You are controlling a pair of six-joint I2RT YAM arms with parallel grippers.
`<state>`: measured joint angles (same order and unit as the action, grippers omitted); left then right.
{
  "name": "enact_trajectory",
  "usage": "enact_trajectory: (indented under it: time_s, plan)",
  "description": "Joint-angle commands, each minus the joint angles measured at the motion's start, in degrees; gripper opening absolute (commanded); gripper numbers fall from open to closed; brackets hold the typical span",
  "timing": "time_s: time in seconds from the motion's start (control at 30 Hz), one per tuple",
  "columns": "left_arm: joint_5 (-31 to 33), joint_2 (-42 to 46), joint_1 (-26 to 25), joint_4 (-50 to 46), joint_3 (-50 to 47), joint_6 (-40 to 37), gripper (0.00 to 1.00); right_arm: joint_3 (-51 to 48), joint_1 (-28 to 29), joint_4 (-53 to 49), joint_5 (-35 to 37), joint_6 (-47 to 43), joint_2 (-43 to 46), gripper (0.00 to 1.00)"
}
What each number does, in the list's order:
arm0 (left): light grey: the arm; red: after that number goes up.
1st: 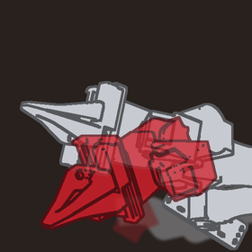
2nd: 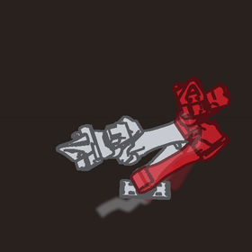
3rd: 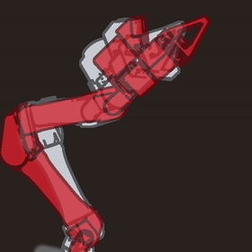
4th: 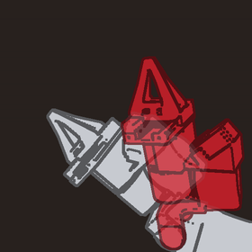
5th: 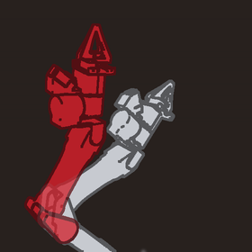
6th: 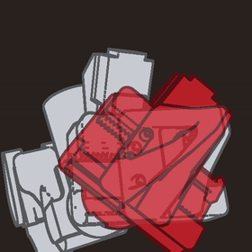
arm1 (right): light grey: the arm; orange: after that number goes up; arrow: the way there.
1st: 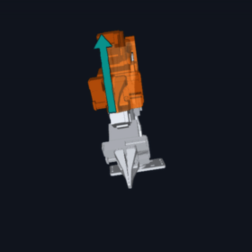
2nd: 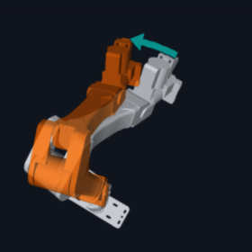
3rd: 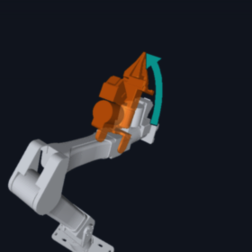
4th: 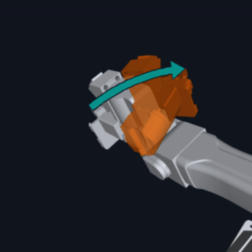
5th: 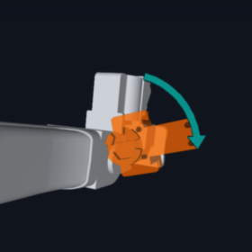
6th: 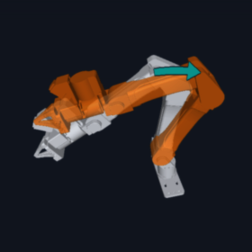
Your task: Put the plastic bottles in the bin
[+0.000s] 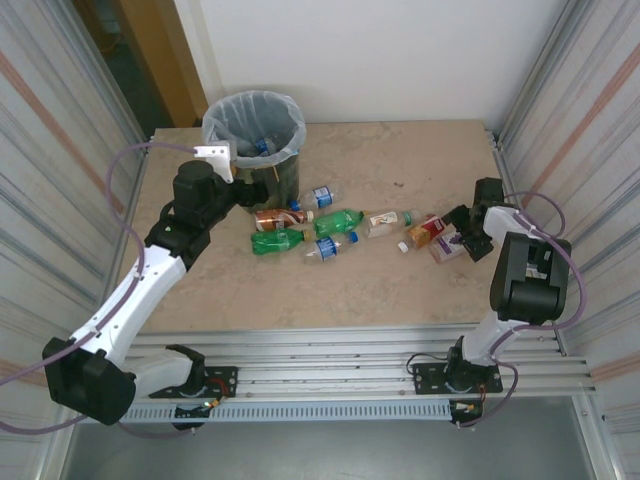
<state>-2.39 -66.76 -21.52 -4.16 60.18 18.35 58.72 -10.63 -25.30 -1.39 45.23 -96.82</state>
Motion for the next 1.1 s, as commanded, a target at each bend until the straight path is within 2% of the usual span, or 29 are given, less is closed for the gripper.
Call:
enact_trajectory:
  time_s: [0.0,0.43,0.67,1.07]
  plan:
    - [-1.03,-0.38,-0.45,1.58,-0.33,1.15,0.99,-1.17,-0.35,-1.18,0.20,-2.03,-0.87,0.92]
    - [-1.12,-0.40,-0.45,1.84,-0.80,1.51,0.99,-5.32,1.18,-1.07,0.68,-2.78,1.38,0.89]
    - [-1.20,-0.45,-0.41,2.11,-1.03,1.86,0.99,-6.66,1.20,-0.29,0.12,-2.79,1.98,0.80]
    - [-1.21,-0.14,-0.45,2.19,-1.14,1.94,0.99,-10.29,3.05,-0.43,0.41,-2.56,4.70,0.83]
